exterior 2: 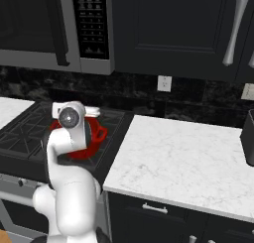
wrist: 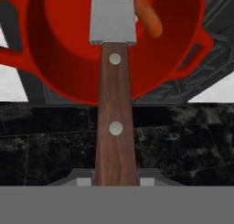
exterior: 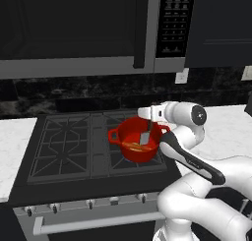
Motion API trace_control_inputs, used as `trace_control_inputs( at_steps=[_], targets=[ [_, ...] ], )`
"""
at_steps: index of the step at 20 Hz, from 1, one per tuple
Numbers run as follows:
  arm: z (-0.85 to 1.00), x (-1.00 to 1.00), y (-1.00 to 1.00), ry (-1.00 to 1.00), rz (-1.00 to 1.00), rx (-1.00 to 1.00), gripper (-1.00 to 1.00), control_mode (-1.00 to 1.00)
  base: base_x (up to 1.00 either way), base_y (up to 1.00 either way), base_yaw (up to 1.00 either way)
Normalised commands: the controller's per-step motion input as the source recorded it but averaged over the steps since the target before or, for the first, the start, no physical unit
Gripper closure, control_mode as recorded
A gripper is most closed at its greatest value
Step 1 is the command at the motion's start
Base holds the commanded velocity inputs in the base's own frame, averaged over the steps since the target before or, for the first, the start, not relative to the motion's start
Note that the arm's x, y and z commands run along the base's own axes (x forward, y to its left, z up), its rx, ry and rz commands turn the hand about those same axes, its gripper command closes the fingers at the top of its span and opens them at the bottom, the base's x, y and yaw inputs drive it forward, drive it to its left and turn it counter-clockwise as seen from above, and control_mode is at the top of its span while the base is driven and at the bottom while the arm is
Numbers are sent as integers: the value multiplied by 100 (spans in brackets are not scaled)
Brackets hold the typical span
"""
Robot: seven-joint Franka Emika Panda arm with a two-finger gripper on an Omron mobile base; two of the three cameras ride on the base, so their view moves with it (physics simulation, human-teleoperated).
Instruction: Put the potato and carrot in the pot. Retrieve the spatula and lightly stir the vegetables in the pot.
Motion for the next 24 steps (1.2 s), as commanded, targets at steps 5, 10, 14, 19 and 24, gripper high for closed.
trace_control_inputs(
  at_steps=[5,10,14,19,24],
  targets=[
    [0,10,2,6,-1,0,100,-100,0,0,0],
    [-1,38,0,0,0,0,100,-100,0,0,0],
    [-9,8,0,0,0,1,100,-100,0,0,0],
    [-11,0,6,0,-8,2,100,-100,0,0,0],
    [-2,0,2,1,-19,0,100,-100,0,0,0]
  ],
)
